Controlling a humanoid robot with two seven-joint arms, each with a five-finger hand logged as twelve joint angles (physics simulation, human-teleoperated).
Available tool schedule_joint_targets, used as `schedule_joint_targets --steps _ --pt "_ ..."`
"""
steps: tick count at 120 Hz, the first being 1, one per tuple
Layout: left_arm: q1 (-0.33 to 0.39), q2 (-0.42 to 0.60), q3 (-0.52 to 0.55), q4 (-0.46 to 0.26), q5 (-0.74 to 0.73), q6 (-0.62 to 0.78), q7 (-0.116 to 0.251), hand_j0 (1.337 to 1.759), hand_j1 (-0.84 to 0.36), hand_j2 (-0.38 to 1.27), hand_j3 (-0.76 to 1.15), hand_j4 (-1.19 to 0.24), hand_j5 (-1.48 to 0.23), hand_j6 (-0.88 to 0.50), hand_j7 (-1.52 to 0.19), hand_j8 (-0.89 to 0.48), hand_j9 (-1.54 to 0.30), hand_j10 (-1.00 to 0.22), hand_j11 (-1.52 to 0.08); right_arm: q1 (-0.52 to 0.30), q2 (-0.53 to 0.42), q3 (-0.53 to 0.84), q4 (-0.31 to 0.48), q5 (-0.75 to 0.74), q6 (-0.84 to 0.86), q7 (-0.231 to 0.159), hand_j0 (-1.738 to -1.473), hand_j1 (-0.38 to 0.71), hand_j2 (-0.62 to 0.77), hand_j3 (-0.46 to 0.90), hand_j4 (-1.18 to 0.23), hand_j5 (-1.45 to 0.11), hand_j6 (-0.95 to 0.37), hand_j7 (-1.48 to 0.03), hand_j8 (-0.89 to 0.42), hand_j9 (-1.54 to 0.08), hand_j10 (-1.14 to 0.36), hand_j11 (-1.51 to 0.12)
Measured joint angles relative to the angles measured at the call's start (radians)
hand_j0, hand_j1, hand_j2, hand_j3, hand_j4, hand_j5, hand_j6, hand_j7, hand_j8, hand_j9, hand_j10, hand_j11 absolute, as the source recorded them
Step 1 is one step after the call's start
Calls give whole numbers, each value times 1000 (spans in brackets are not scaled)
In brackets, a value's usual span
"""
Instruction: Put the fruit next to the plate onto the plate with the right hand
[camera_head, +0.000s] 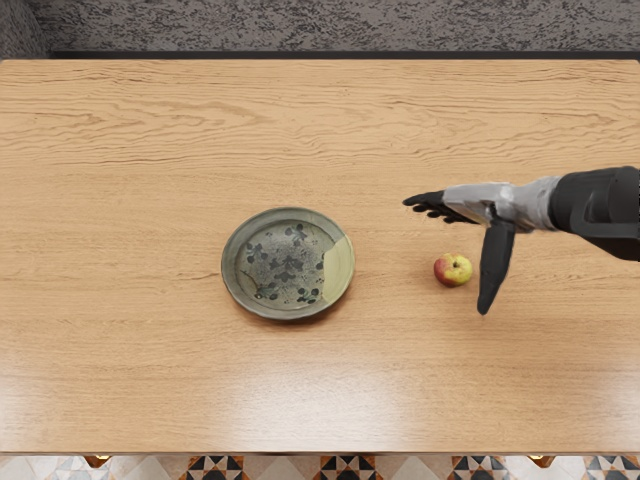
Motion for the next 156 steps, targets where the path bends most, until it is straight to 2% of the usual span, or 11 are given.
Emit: schedule_joint_targets --steps 30,48,69,156 --pt "0 0 0 0 0 0 0 1658 342 1 0 -7 -8 -7 -8 -7 -8 -7 -8 -68 32 17 -35 -99 -94 0 -1658 -233 -18 0 -101 -128 -103 -127 -102 -127 -100 -127" --pt "0 0 0 0 0 0 0 1658 341 1 0 -7 -9 -7 -8 -7 -8 -7 -8 -157 39 16 -38 -175 -283 0 -1658 -189 -25 0 -138 -175 -140 -175 -138 -175 -137 -175" --pt "0 0 0 0 0 0 0 1658 341 1 0 -7 -9 -7 -8 -7 -8 -7 -8 -256 51 16 -9 -256 -464 0 -1658 -204 -22 0 -126 -160 -128 -159 -127 -160 -126 -160" --pt "0 0 0 0 0 0 0 1658 341 1 0 -7 -8 -7 -8 -7 -8 -7 -8 -389 191 14 -4 -422 -697 0 -1658 -9 -54 0 -288 -371 -289 -370 -288 -371 -287 -371"
